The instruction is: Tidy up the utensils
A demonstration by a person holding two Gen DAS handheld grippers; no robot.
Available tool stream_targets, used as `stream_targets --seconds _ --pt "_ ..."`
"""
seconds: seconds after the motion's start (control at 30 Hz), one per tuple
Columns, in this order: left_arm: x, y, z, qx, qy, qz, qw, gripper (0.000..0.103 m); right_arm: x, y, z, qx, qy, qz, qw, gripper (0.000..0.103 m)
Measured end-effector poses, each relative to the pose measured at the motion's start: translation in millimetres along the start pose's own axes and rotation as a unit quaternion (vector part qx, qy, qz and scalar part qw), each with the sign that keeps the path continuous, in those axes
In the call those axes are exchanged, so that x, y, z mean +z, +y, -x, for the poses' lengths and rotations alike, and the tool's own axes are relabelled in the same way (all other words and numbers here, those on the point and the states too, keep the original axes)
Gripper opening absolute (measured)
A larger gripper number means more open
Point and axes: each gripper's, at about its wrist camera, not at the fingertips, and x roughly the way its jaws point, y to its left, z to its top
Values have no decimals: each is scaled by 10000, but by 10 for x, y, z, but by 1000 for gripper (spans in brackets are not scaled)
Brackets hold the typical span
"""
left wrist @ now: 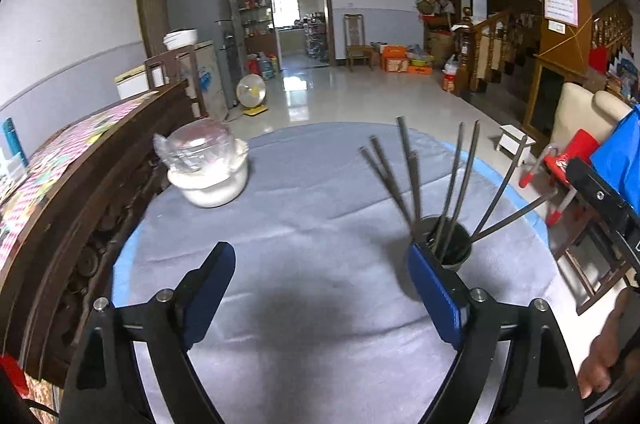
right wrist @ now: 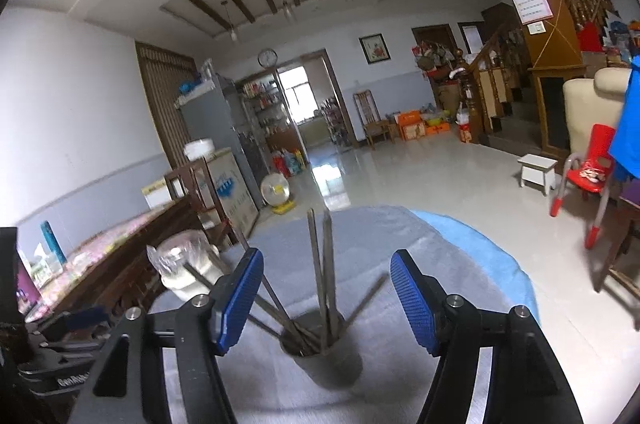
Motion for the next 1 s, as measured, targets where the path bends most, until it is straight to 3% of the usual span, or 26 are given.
stream_targets --seconds 0.17,0.43,0.67,1.0 --pt "-183 128 83 437 54 -78 9990 92 -129 100 89 -86 587 354 9976 71" --pt "-489 232 161 1103 288 -298 9930 92 -485 135 298 -86 1289 257 9913 71" --pt "-688 328 294 966 559 -60 9937 92 -745 213 432 -258 1681 300 9850 70" --pt "-869 302 491 732 609 -84 9954 92 -879 453 719 -192 1769 321 9835 71"
